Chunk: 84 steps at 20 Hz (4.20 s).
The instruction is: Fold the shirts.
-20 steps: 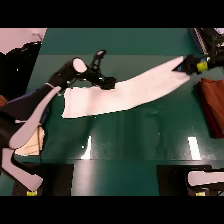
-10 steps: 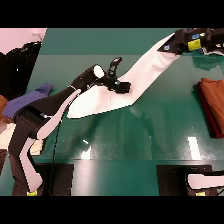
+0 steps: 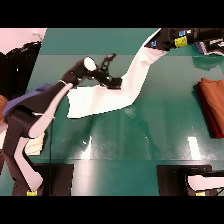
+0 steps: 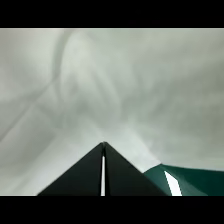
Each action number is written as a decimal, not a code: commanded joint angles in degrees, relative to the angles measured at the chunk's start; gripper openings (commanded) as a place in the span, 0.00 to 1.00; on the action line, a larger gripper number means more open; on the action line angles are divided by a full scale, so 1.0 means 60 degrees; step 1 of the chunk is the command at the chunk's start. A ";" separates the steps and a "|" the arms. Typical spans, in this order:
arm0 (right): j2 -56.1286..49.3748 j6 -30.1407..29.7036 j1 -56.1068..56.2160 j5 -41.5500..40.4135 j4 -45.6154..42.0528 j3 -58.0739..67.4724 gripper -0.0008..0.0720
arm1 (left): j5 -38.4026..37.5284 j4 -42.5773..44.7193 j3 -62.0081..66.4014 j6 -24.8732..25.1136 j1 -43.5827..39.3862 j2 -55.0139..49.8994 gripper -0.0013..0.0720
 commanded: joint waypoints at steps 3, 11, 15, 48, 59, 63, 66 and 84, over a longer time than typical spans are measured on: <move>-0.0408 -0.0058 0.0739 -0.0302 0.0033 0.0011 0.03 | -0.1147 0.1355 0.0033 0.0087 0.1657 0.1738 0.05; -0.2976 -0.2929 0.4776 -0.3985 0.2521 0.0022 0.39 | -0.1610 0.1606 0.0033 0.0087 0.4371 0.4080 0.05; -0.3581 -0.3541 0.5373 -0.3643 0.2065 0.0437 0.67 | -0.2095 0.1606 0.0033 0.0146 0.5009 0.4623 0.05; -0.6073 -0.1188 0.1676 -0.0641 0.2798 0.0484 0.03 | -0.3308 0.1344 -0.0066 0.0517 0.4932 0.4707 0.05; -0.1344 -0.0583 -0.4506 -0.0619 -0.0867 -0.1271 0.03 | -0.2251 0.1359 -0.0066 0.0692 0.1694 0.4707 0.05; -0.0707 -0.0586 -0.7308 -0.0892 -0.0805 -0.1814 0.03 | -0.1690 0.1355 -0.0066 0.0656 0.1195 0.4703 0.05; -0.0685 -0.0597 -0.8553 -0.1166 -0.0801 -0.1865 0.03 | -0.1668 0.1330 -0.0066 0.0503 0.1166 0.4703 0.05; 0.0761 -0.0590 -0.9865 -0.0321 -0.1013 -0.0831 0.03 | -0.1982 0.1322 -0.0069 0.0331 0.1166 0.4703 0.05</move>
